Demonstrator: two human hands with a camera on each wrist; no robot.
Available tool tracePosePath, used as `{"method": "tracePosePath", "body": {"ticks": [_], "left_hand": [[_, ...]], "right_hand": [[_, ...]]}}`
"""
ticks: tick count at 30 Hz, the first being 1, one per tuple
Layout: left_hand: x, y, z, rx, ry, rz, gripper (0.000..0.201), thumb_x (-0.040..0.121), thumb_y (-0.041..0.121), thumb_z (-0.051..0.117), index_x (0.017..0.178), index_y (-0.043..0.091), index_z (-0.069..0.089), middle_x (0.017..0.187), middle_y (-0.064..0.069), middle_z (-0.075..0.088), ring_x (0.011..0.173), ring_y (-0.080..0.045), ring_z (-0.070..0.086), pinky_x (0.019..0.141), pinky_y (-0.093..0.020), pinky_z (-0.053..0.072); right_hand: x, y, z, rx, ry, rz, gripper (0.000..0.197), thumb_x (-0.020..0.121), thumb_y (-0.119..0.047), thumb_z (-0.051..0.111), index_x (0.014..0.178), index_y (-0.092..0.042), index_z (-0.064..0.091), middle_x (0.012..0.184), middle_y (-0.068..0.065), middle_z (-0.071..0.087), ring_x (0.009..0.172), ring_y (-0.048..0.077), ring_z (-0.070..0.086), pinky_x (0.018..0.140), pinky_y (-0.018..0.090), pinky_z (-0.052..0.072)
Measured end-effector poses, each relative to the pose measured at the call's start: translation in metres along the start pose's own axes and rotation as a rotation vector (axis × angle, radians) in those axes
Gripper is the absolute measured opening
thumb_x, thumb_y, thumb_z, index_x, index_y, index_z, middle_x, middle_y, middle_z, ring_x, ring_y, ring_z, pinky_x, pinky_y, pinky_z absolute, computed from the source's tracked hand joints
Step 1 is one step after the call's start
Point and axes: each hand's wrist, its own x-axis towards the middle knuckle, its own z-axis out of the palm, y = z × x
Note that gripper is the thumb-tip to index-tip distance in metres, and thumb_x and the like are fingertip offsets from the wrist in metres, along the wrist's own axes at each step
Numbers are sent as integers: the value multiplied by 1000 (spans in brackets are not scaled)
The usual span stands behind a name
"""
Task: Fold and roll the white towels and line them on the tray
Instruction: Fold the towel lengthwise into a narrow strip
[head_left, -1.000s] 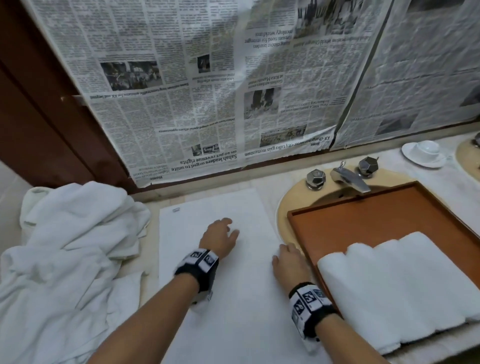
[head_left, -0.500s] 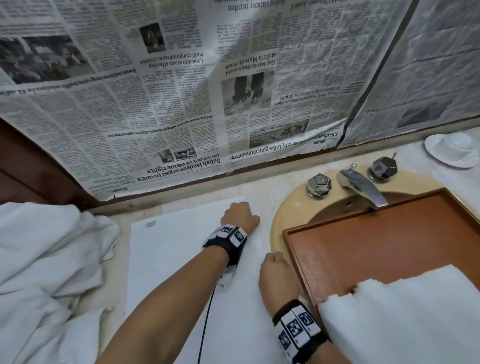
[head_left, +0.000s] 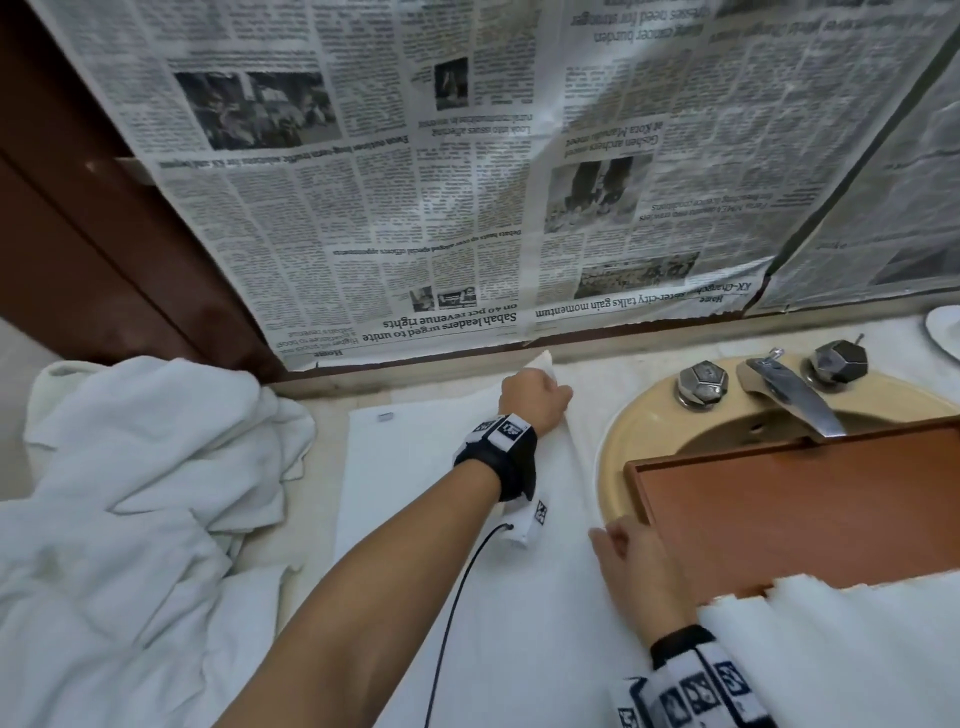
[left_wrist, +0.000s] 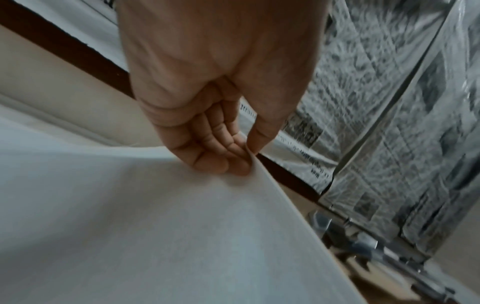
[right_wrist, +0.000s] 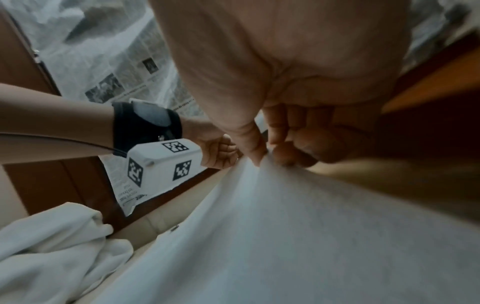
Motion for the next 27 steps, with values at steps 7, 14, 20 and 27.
{"method": "tracePosePath", "body": {"ticks": [7,14,20,27], "left_hand": [[-18,-21,-27,-273,3,-58,19,85,18,64,67,13,70,72,-4,74,81,-19,72,80,-37,61],[-27,-101,-108,-267,89,-80,16,88,15,65,73,18,70,71,-3,72,68,-12,67,74,-36,60],[-29,-162,-165,-252,201,-94,13,89,16,65,77,19,68,79,-4,72,73,-17,69,70,-32,57],[-29,-220,-168,63,233,-179,12,92,28,62,95,19,71,89,1,73,88,-18,63,74,-22,40]], "right_hand": [[-24,-31,-27,-47,74,-182,24,89,-32,67,69,-25,57,58,-9,57,59,5,52,55,30,36],[-56,-106,22,-201,15,-355,28,96,-34,54,74,-17,49,66,-5,55,66,22,58,56,34,35],[-69,-176,85,-382,-162,-436,14,101,-21,39,88,-16,38,94,6,62,86,30,62,59,32,30],[-62,-174,155,-428,-300,-394,11,100,-18,37,90,-14,36,98,10,61,74,25,42,47,29,14]]}}
